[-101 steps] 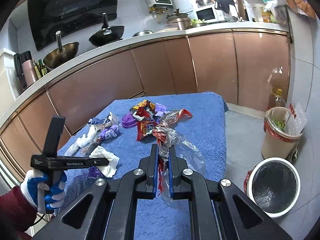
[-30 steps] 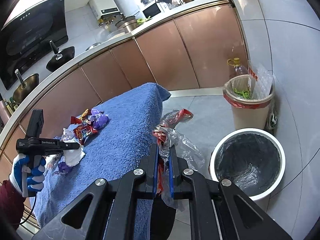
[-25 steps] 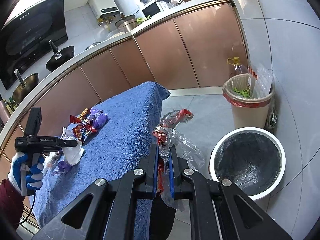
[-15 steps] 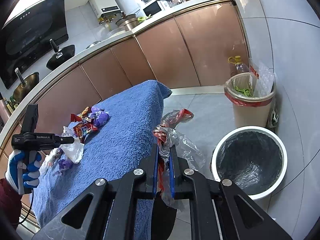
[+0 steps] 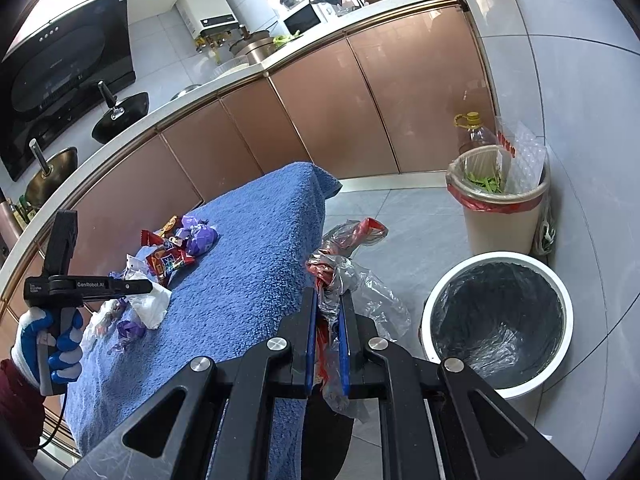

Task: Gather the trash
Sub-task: 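Open the left tool over the bin while the right tool releases the wrapper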

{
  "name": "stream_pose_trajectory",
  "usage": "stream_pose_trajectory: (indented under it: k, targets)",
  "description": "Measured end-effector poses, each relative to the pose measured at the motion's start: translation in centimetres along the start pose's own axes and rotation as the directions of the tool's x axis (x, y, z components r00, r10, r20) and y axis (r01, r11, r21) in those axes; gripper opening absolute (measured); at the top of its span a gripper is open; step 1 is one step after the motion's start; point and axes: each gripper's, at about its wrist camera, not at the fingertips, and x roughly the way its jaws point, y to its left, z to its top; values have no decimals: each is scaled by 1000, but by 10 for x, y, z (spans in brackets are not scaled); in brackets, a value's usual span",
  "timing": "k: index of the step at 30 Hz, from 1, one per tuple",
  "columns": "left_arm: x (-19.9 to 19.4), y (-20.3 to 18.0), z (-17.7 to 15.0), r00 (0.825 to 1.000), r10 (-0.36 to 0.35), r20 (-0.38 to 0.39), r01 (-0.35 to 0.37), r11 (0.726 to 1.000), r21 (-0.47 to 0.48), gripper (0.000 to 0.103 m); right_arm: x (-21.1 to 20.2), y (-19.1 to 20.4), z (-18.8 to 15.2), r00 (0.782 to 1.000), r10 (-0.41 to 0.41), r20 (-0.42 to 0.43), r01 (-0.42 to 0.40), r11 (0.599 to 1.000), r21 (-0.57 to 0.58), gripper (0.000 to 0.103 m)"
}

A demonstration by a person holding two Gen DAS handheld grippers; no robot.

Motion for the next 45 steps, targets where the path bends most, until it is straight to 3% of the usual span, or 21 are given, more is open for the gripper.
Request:
stream_pose_trajectory:
  k: [5,11,19,24,28,29,33,37,39,45]
  targets:
    - [-17,-14,4,998,-38,48,37,999,22,7,0,-4,1,1000,-13,4,13,1000,8,10]
    - [-26,-66,23,983,-172,63,166,982,93,6,4,-20,7,997,-73,10,73,997,32,10]
    - [39,-189,46,947,-315,-69,323,918,230,7,25,-65,14,975,-218,-30,220,974,60,12]
    - [86,-254,49,935,-327,-136,353,893,280,8,39,-93,14,955,-287,-78,293,954,70,12]
    - [117,-291,49,942,-294,-160,332,889,316,8,45,-109,12,936,-336,-103,343,937,65,13]
    - [126,-301,49,942,-287,-176,330,888,320,9,46,-113,11,932,-346,-108,354,933,63,18]
    - [136,-319,47,945,-272,-180,319,886,336,11,44,-124,9,917,-380,-119,390,918,68,38]
    - [134,-319,47,946,-278,-169,320,887,333,21,40,-128,7,912,-391,-125,402,912,79,41]
    - [130,-318,48,947,-278,-161,317,889,332,42,36,-124,6,911,-394,-123,404,911,78,43]
    - [115,-313,45,936,-317,-151,350,879,324,46,22,-106,3,911,-398,-107,407,911,71,43]
